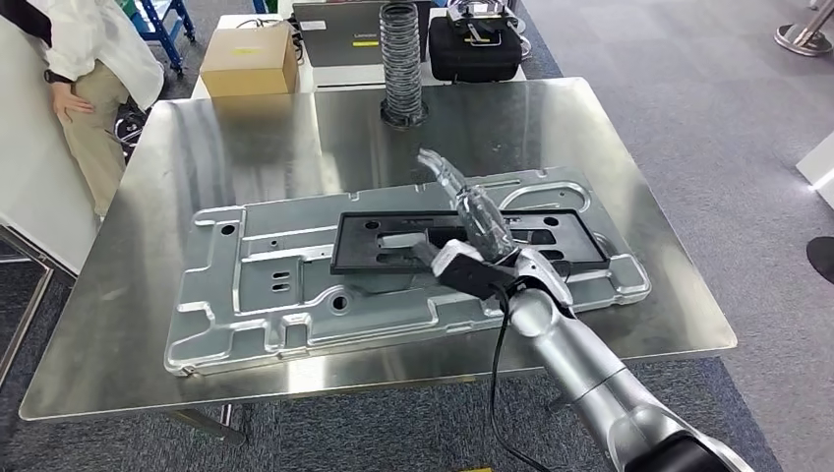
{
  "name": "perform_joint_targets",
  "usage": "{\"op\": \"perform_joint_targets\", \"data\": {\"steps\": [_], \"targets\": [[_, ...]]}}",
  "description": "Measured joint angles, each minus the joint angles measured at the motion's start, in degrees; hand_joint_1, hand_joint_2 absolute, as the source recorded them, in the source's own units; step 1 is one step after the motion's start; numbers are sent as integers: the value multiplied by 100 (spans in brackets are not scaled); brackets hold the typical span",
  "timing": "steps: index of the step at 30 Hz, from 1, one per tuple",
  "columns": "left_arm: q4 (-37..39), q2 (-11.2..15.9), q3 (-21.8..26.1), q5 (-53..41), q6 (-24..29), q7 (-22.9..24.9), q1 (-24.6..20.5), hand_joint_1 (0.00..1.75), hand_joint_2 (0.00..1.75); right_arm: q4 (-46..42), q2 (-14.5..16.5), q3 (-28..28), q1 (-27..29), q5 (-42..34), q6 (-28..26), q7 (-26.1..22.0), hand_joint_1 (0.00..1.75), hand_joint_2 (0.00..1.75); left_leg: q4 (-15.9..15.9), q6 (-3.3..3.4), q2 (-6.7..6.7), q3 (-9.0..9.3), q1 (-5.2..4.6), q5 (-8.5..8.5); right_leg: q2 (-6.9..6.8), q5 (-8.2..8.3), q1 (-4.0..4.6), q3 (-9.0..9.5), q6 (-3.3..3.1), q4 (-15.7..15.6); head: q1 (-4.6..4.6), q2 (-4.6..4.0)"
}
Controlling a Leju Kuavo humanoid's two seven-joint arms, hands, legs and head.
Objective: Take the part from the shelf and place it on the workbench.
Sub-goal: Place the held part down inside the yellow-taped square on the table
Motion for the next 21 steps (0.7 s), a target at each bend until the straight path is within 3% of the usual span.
{"op": "perform_joint_targets", "data": {"steps": [3,5,8,10,11,13,15,19,21], "targets": [[5,-10,42,102,14,-80,18,0,0,-827,-89,-423,176,-1031,227,-196,0,0,-12,-69,3,3,2,-5,-29,36,-3,56,-23,-135,-5,1],[9,-22,101,186,24,-140,37,0,0,-1389,-152,-718,299,-1622,240,-289,0,0,166,-124,5,-61,2,-146,-39,81,-51,105,-52,-224,-16,0],[14,-38,204,289,79,-174,63,0,0,-2237,-262,-1188,514,-2020,-24,-294,0,0,1187,-214,7,-497,54,-691,-51,99,-72,138,-73,-263,-48,0],[15,-50,262,315,107,-172,91,0,0,-2736,-346,-1471,733,-2087,-223,-254,0,0,1594,-262,10,-670,95,-795,-54,97,-76,139,-65,-248,-48,1],[16,-57,285,318,115,-162,103,0,0,-2958,-373,-1592,871,-2142,-286,-243,0,0,1456,-278,10,-591,116,-682,-53,92,-83,139,-53,-233,-50,1],[16,-67,311,317,130,-134,107,0,0,-3351,-397,-1804,1174,-2254,-331,-273,0,0,678,-295,10,-180,152,-331,-45,66,-97,136,-10,-186,-50,-1],[16,-75,340,317,148,-108,96,0,0,-3666,-425,-1987,1510,-2277,-280,-371,0,0,93,-251,-2,123,149,-143,-36,46,-88,120,55,-137,-44,0],[16,-86,406,319,178,-82,94,0,0,-4017,-448,-2265,2269,-2162,-144,-617,0,0,-10,-81,-8,132,126,-75,-29,29,-94,93,183,-107,-38,0],[16,-93,414,321,182,-92,86,0,0,-4084,-446,-2402,2597,-2067,-150,-683,0,0,-54,8,4,81,135,0,-23,-295,-115,-37,237,233,-29,1]]}}
